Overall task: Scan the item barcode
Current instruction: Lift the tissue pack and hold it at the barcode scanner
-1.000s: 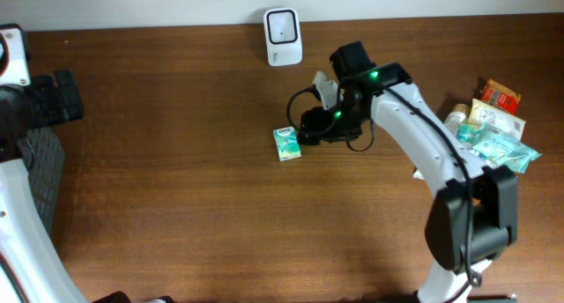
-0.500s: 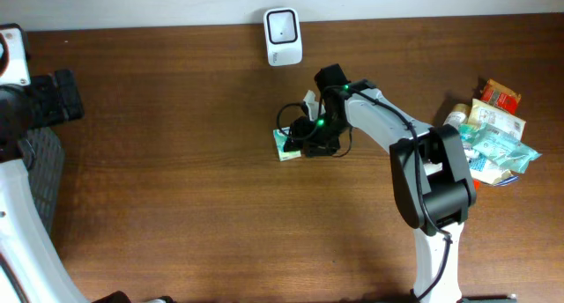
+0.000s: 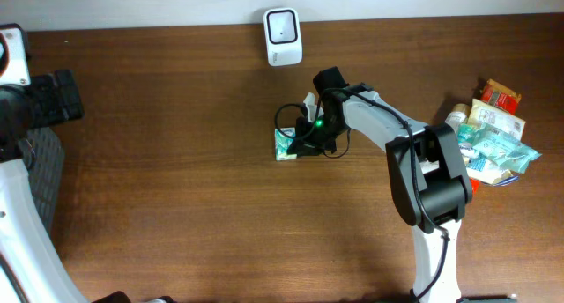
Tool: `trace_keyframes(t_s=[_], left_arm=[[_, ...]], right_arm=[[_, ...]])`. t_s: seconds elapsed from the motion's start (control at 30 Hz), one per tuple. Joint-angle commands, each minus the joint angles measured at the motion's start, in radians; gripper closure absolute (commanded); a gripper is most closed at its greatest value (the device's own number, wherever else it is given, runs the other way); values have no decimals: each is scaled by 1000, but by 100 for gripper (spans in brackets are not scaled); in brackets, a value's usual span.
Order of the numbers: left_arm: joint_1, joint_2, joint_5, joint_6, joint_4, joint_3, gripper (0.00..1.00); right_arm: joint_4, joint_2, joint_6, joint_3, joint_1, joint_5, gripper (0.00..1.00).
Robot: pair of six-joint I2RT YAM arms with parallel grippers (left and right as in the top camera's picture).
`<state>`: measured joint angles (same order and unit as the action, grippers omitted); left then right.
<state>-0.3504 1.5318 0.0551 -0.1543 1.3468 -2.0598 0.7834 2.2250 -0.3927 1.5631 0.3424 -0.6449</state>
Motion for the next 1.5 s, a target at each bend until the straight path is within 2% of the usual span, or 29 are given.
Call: trace_keyframes(t_s=[0.0, 0.07, 0.13, 0.37, 0.5, 0.67, 0.8, 1.03, 1.1, 1.13, 1.17, 1.23, 1.33, 1.4, 1.47], left_arm=[[-6, 2, -10, -12, 1, -3, 1], [-6, 2, -11, -12, 1, -3, 1], [-6, 2, -11, -12, 1, -3, 1], [-6, 2, -11, -12, 1, -3, 1], [-6, 2, -11, -12, 1, -3, 1], [-6, 2, -10, -12, 1, -3, 1], [-6, 2, -11, -12, 1, -3, 1], [-6, 2, -11, -12, 1, -3, 1], [-6, 2, -10, -12, 1, -3, 1], [-6, 2, -11, -12, 1, -3, 1], [-6, 2, -11, -12, 1, -3, 1], [-6, 2, -10, -12, 1, -3, 1], [-6, 2, -11, -12, 1, -3, 1], [-6, 2, -11, -12, 1, -3, 1], [-6, 2, -10, -12, 1, -3, 1]], right_arm=[[24, 24, -5, -13, -3, -9, 96], [28, -6, 74, -11, -17, -150, 96], [28, -65, 220, -7, -50, -453, 96], [38, -207, 349, -7, -141, -890, 96], [78, -256, 348, -6, -168, -908, 96], [146, -401, 348, -6, -244, -908, 96], [168, -535, 413, -6, -298, -908, 96], [133, -547, 444, -7, -290, -908, 96], [73, -547, 376, -7, -266, -886, 96], [8, -547, 283, -7, -247, -842, 96], [-118, -547, 134, -7, -217, -773, 96], [-368, -545, -63, -3, -177, -729, 96], [-668, -506, -301, 61, -157, -761, 96], [-755, -495, -439, 72, -161, -729, 96], [-761, -495, -458, 72, -167, -703, 96]])
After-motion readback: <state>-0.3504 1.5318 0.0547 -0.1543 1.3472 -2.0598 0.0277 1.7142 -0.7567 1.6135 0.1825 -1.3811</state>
